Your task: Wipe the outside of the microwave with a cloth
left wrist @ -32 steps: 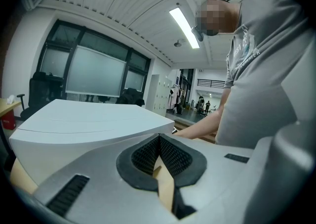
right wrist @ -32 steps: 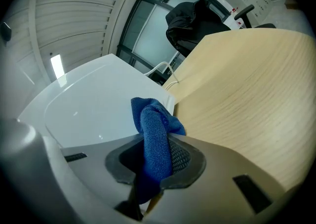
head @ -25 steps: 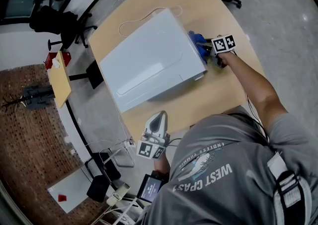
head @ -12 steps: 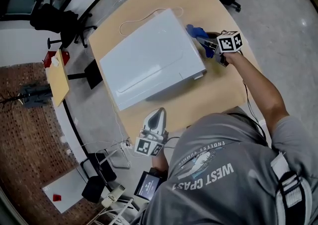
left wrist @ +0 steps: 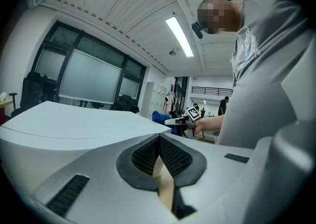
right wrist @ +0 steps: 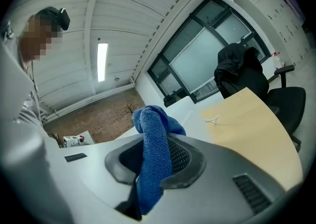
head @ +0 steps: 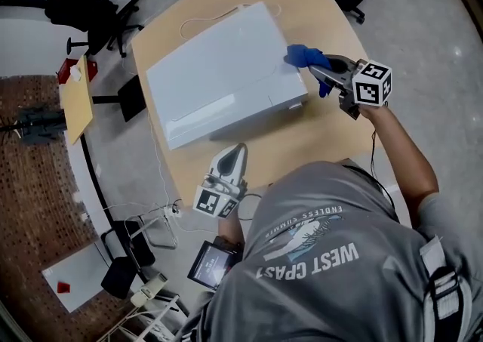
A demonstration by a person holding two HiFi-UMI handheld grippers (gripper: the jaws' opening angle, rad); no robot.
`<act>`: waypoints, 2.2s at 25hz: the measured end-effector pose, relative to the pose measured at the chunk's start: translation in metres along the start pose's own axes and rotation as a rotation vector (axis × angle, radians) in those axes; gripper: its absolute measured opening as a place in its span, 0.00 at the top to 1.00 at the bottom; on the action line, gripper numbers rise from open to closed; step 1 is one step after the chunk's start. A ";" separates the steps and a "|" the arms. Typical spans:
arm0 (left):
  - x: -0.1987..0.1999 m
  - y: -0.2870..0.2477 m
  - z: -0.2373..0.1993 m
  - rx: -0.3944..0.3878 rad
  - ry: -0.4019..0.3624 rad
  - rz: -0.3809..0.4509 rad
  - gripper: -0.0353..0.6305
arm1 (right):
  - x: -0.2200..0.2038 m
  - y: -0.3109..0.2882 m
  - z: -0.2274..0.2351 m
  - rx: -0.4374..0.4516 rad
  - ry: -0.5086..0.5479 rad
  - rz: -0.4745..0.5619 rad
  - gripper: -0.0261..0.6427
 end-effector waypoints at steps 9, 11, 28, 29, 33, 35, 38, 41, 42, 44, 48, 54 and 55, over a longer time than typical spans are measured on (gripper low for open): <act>-0.004 0.006 -0.009 -0.030 0.014 0.014 0.91 | -0.063 0.016 -0.045 -0.032 -0.022 0.021 0.85; -0.006 0.009 -0.012 -0.033 0.015 0.014 0.91 | -0.076 0.012 -0.047 -0.033 -0.039 0.031 0.85; -0.007 0.047 -0.035 -0.019 0.027 0.013 0.91 | -0.130 -0.016 -0.062 -0.195 -0.263 0.183 0.85; -0.008 0.049 -0.037 -0.018 0.030 0.013 0.91 | -0.133 -0.021 -0.063 -0.191 -0.268 0.173 0.85; -0.011 0.059 -0.042 -0.012 0.039 0.007 0.91 | -0.149 -0.041 -0.062 -0.201 -0.319 0.157 0.85; -0.014 0.066 -0.047 -0.006 0.046 0.003 0.91 | -0.156 -0.055 -0.063 -0.197 -0.359 0.162 0.85; -0.020 0.078 -0.058 0.012 0.059 -0.007 0.91 | -0.165 -0.081 -0.067 -0.169 -0.411 0.161 0.85; -0.026 0.090 -0.069 0.027 0.069 -0.016 0.91 | -0.172 -0.116 -0.073 -0.116 -0.435 0.143 0.85; -0.027 0.094 -0.073 0.032 0.072 -0.018 0.91 | -0.173 -0.129 -0.077 -0.094 -0.434 0.130 0.85; -0.030 0.104 -0.080 0.045 0.078 -0.020 0.91 | -0.175 -0.156 -0.083 -0.057 -0.438 0.113 0.85; -0.037 0.125 -0.098 0.083 0.093 -0.020 0.91 | -0.185 -0.198 -0.091 -0.024 -0.488 0.103 0.85; -0.048 0.154 -0.125 0.129 0.119 -0.019 0.91 | -0.200 -0.248 -0.105 0.029 -0.525 0.059 0.85; -0.050 0.157 -0.128 0.133 0.123 -0.017 0.91 | -0.202 -0.256 -0.107 0.037 -0.527 0.048 0.85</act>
Point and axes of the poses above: the fingertips, and each gripper's own axes: y backward along the fingers, z to its right, x out of its top, the point moved 7 cm from there along y, backward along the fingers, and after that the axes turned 15 degrees about x, right-handed, at the moved point
